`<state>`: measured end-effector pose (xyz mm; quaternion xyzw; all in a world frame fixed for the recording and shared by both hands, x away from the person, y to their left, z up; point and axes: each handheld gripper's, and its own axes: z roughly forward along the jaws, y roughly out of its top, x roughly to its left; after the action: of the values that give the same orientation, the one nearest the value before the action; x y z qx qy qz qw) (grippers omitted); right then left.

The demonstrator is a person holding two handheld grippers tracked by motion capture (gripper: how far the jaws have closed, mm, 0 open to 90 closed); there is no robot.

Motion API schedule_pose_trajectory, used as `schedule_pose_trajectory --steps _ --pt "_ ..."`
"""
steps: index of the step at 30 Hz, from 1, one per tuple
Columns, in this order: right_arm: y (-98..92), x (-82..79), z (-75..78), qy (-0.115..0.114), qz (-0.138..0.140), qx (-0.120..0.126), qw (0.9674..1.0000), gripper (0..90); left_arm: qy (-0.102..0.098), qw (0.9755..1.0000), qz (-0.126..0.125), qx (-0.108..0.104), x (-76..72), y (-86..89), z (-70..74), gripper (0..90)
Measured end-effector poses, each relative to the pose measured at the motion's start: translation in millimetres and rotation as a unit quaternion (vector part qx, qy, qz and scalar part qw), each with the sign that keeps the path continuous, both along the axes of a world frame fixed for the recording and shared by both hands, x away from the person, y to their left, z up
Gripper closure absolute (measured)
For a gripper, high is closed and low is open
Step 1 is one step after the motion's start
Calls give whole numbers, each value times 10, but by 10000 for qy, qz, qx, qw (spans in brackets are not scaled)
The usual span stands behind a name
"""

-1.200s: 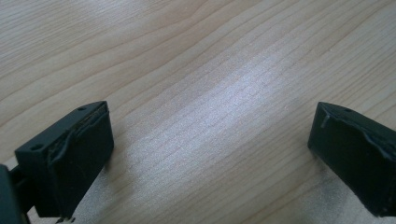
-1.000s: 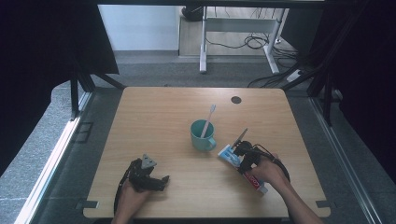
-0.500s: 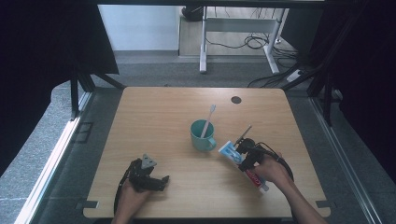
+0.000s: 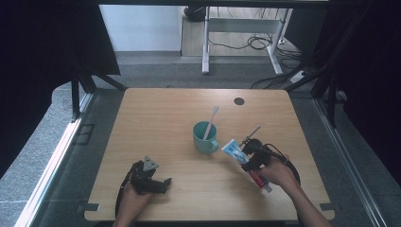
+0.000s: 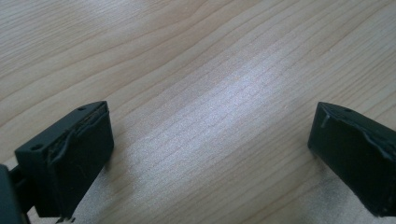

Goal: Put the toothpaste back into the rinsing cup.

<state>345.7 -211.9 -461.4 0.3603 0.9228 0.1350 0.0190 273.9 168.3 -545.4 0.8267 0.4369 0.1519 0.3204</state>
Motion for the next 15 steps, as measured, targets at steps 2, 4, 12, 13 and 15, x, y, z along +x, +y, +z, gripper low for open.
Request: schedule_pose_trajectory --steps 2,4,12,13,15 --pt "-13 -3 15 -49 15 46 10000 725 -1 10000 0 -1 0 0 0 1" --pt "-27 -12 36 -99 1 107 9999 725 -1 10000 1 0 0 0 0 1" --pt "-85 -49 92 -275 -82 360 9989 726 0 10000 -1 1 0 0 0 1" --pt "-91 -54 98 -304 -87 389 9987 725 0 10000 -1 0 0 0 0 1" --pt "-102 -63 110 -370 -118 464 9982 725 -1 10000 -1 2 0 0 0 1"
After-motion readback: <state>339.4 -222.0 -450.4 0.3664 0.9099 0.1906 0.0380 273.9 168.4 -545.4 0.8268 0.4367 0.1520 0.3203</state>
